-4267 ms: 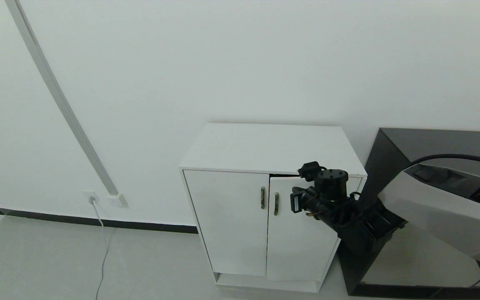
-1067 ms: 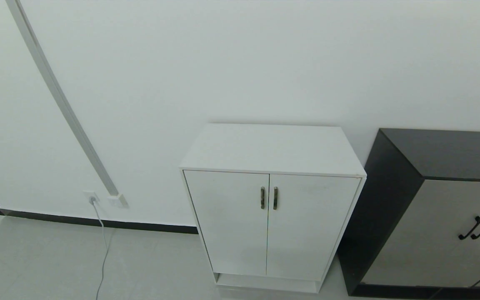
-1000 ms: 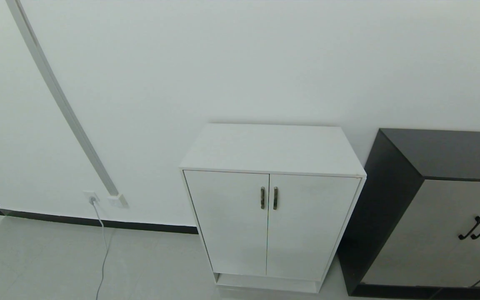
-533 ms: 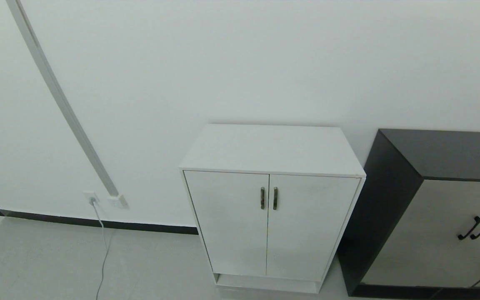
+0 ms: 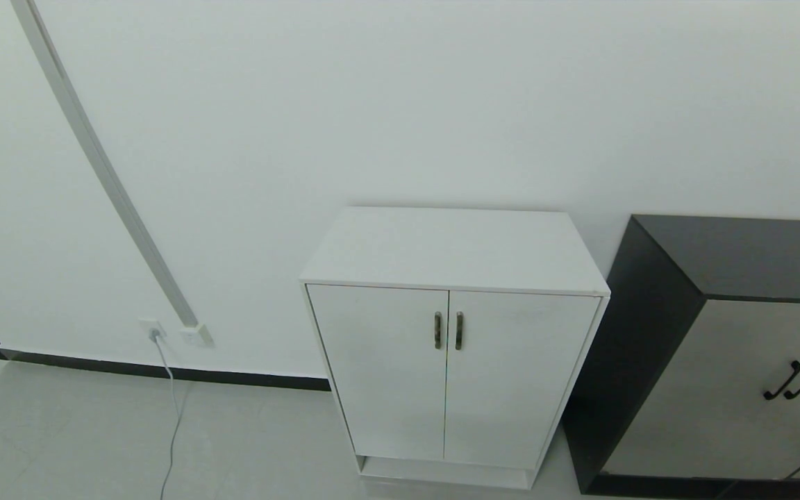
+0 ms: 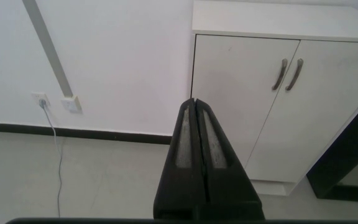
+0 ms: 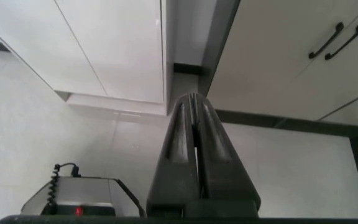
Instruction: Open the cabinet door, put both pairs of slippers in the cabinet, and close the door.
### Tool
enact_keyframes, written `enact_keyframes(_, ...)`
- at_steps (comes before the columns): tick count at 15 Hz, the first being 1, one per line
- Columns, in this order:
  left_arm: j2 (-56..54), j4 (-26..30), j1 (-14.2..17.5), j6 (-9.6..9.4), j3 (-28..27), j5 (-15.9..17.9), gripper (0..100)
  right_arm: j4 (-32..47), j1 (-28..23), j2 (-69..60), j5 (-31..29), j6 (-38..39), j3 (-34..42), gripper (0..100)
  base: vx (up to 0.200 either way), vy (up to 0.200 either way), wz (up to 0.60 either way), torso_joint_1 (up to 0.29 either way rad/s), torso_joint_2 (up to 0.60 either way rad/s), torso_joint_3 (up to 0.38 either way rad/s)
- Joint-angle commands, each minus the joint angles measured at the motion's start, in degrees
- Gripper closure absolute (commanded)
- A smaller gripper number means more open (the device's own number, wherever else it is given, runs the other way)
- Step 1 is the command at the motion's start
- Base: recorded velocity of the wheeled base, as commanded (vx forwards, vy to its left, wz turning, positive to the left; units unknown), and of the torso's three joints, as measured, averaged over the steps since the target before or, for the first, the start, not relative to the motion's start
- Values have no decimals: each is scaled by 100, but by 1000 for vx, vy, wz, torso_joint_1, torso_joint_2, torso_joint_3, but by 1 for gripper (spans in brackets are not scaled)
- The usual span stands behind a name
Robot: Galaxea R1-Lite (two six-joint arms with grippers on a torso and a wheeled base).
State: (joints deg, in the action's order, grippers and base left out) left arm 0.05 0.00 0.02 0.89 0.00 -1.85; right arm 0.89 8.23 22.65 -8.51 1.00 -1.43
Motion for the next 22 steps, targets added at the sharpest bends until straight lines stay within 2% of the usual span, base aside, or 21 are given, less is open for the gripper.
enact_keyframes(1,4,0,6,8,0,-8,100,-1,-67,29,51,313,81,100,0,0,0,0,0,0)
enact_keyframes(5,4,0,6,8,0,-8,100,-27,-515,-384,121,208,99,100,0,0,0,0,0,0)
enact_keyframes(6,4,0,6,8,0,-8,100,-27,-946,-393,121,208,90,100,0,0,0,0,0,0)
enact_keyframes(7,4,0,6,8,0,-8,100,-36,-1087,-472,121,208,99,100,0,0,0,0,0,0)
enact_keyframes(13,4,0,6,8,0,-8,100,-36,-1095,-1448,165,208,116,100,0,0,0,0,0,0)
enact_keyframes(15,4,0,6,8,0,-8,100,-36,-840,-1905,165,190,116,100,0,0,0,0,0,0)
enact_keyframes(17,4,0,6,8,0,-8,100,-45,-814,-2265,174,208,116,100,0,0,0,0,0,0)
enact_keyframes(22,4,0,6,8,0,-8,100,-124,-814,-2256,139,401,143,100,0,0,0,0,0,0)
